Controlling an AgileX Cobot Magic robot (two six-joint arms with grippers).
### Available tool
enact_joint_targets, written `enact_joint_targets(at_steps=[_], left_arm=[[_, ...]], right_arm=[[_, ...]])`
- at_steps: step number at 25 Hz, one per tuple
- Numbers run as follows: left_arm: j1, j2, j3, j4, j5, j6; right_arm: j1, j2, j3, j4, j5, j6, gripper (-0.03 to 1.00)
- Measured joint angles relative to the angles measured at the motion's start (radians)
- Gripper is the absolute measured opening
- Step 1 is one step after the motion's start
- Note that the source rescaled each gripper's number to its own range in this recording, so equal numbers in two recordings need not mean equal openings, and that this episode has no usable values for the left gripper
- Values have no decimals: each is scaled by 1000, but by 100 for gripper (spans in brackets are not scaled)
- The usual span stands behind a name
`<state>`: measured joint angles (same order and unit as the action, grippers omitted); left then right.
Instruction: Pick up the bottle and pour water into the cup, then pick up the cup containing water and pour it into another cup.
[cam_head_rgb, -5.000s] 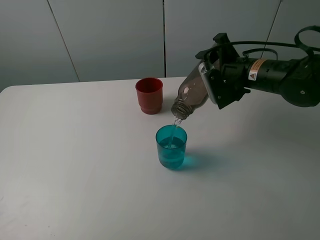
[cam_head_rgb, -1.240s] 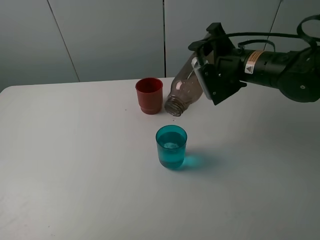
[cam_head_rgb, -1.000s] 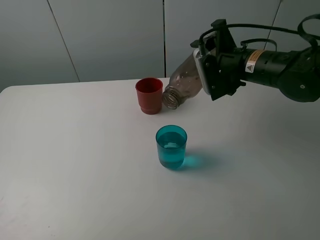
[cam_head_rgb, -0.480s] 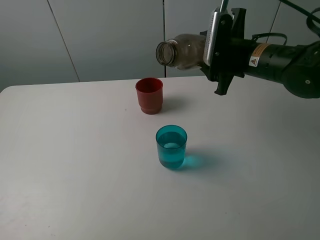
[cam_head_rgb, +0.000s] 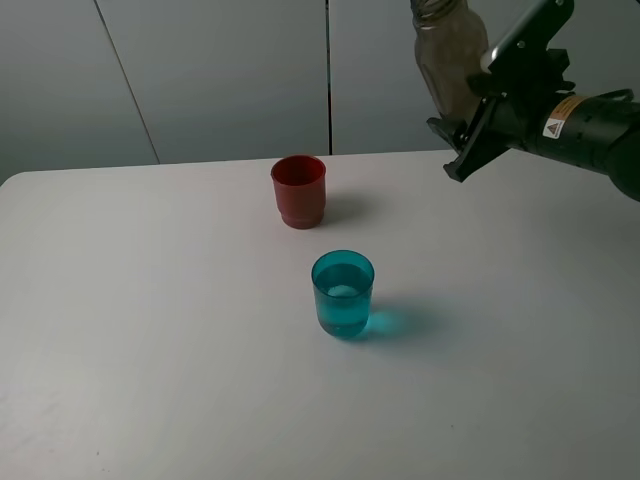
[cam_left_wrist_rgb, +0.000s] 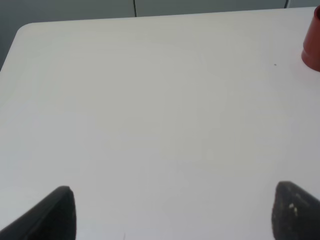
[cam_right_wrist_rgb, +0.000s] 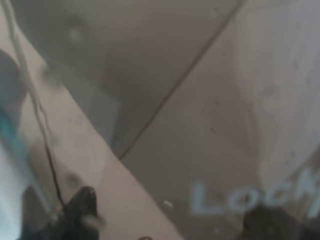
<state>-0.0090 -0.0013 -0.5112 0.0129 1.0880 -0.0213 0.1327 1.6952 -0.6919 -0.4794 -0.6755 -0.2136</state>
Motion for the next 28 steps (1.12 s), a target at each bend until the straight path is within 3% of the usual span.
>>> enact_joint_targets(at_steps=[5, 9, 14, 21, 28], left_arm=[[0, 0, 0, 0, 0, 0], [0, 0, 0, 0, 0, 0], [0, 0, 0, 0, 0, 0], [0, 0, 0, 0, 0, 0], [0, 0, 0, 0, 0, 0]], right_arm=[[-124, 7, 4, -7, -22, 336, 0], [-204, 56, 4, -8, -59, 464, 0], [-220, 159, 4, -11, -217, 450, 0], [-221, 350, 2, 50, -442, 294, 0], [-221, 426, -76, 86, -517, 261, 0]])
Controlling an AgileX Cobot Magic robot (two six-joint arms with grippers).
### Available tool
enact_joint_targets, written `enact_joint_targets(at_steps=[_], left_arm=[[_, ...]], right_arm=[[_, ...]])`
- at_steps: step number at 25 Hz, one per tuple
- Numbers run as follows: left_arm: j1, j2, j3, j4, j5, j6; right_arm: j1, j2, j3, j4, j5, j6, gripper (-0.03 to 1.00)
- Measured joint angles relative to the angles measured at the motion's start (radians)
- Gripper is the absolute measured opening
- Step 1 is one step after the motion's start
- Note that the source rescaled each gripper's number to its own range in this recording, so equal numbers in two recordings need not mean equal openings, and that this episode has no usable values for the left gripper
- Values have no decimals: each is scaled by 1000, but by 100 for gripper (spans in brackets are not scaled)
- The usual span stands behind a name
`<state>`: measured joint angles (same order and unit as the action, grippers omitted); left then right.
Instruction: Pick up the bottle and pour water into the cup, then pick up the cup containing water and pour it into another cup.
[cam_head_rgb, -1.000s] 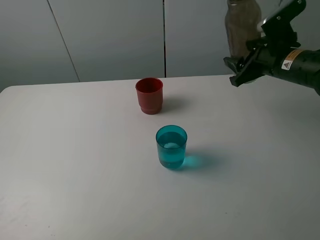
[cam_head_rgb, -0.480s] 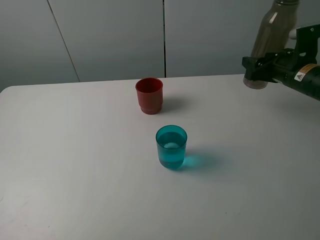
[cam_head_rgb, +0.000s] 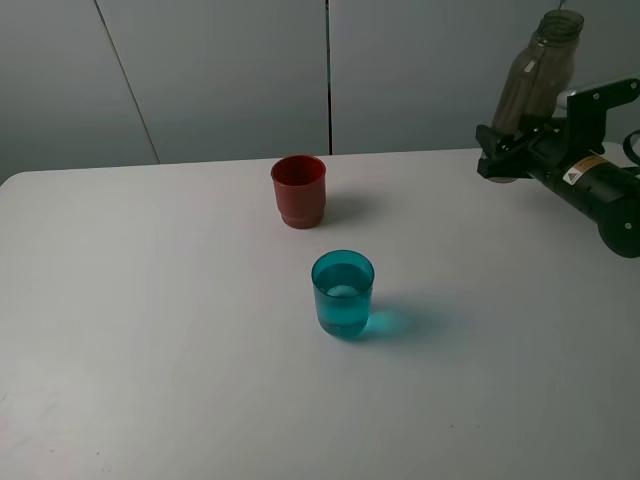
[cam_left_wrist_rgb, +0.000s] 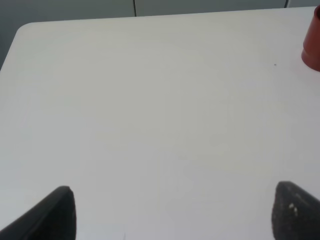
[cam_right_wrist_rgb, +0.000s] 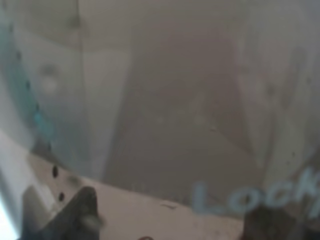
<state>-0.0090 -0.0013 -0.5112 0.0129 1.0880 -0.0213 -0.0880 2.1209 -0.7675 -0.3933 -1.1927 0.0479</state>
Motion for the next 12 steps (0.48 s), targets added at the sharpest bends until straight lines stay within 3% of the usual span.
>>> enact_joint_targets(at_steps=[12], left_arm=[[0, 0, 0, 0, 0, 0]], right_arm=[[-31, 120, -58, 41, -4, 31, 0]])
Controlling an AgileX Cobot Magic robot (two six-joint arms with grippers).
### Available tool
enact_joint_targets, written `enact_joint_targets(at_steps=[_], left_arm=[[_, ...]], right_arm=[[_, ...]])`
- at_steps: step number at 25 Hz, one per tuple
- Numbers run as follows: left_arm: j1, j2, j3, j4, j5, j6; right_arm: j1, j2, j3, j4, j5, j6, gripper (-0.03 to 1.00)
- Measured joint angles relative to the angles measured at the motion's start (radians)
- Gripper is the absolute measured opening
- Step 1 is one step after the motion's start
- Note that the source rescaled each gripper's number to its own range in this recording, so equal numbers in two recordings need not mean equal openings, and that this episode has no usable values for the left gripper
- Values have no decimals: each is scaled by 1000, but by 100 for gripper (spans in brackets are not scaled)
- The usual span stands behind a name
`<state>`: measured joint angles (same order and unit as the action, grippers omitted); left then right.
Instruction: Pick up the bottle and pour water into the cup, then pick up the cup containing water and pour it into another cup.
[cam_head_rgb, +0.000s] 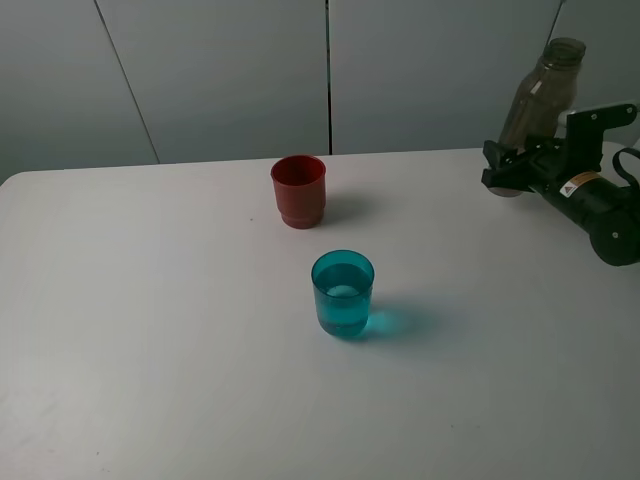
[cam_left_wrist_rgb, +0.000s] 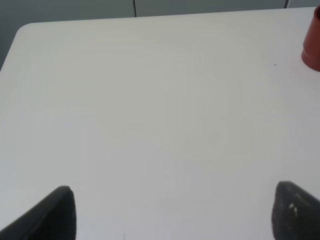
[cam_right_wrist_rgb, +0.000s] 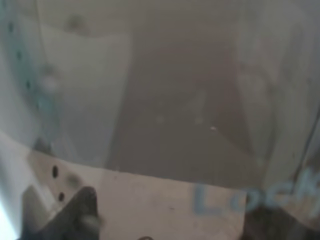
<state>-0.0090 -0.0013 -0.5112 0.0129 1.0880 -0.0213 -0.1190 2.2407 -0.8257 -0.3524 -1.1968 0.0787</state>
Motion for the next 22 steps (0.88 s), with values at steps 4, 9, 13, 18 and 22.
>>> enact_joint_targets(at_steps=[4, 9, 13, 18, 22], left_arm=[[0, 0, 0, 0, 0, 0], [0, 0, 0, 0, 0, 4], [0, 0, 0, 0, 0, 4], [0, 0, 0, 0, 0, 4], [0, 0, 0, 0, 0, 4]], right_arm=[[0, 36, -20, 0, -1, 5, 0], [-11, 40, -41, 4, 10, 6, 0], [-26, 40, -41, 4, 81, 6, 0], [-30, 63, -41, -2, 89, 6, 0], [-30, 66, -43, -2, 87, 6, 0]])
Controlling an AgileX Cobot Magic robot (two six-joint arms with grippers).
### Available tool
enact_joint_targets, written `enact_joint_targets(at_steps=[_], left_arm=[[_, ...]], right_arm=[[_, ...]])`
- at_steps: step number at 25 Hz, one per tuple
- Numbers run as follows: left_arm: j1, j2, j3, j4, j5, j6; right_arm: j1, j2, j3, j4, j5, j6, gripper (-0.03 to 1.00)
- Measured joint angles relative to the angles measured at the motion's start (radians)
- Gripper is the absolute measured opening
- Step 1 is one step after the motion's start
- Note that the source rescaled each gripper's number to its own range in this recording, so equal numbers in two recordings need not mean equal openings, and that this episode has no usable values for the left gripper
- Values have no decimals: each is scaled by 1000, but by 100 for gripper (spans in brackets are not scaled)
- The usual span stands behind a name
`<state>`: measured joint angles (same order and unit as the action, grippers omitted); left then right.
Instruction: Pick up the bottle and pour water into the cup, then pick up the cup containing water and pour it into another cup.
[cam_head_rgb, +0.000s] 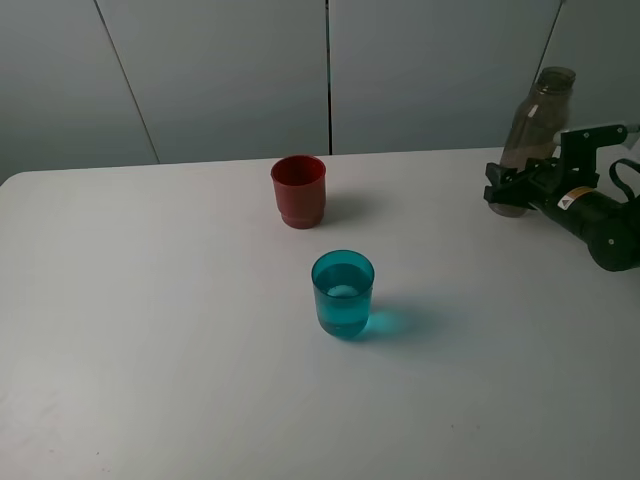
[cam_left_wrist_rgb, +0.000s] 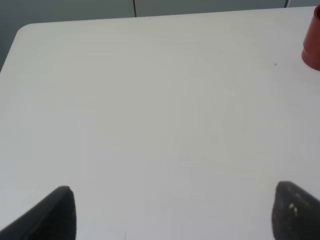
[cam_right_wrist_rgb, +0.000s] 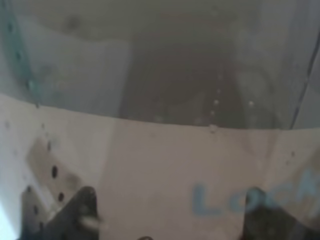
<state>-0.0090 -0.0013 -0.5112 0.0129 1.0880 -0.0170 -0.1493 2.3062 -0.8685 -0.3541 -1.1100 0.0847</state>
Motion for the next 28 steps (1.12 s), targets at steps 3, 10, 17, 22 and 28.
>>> enact_joint_targets(at_steps=[3, 10, 17, 22, 28], left_arm=[[0, 0, 0, 0, 0, 0], [0, 0, 0, 0, 0, -2], [0, 0, 0, 0, 0, -2], [0, 0, 0, 0, 0, -2], [0, 0, 0, 0, 0, -2]], right_arm=[[0, 2, -2, -2, -2, 4, 0], [0, 4, -4, -21, -45, 16, 71], [0, 4, -4, -24, -54, 64, 99], [0, -43, 31, -23, 6, 66, 99], [0, -133, 88, -41, 132, 144, 99]])
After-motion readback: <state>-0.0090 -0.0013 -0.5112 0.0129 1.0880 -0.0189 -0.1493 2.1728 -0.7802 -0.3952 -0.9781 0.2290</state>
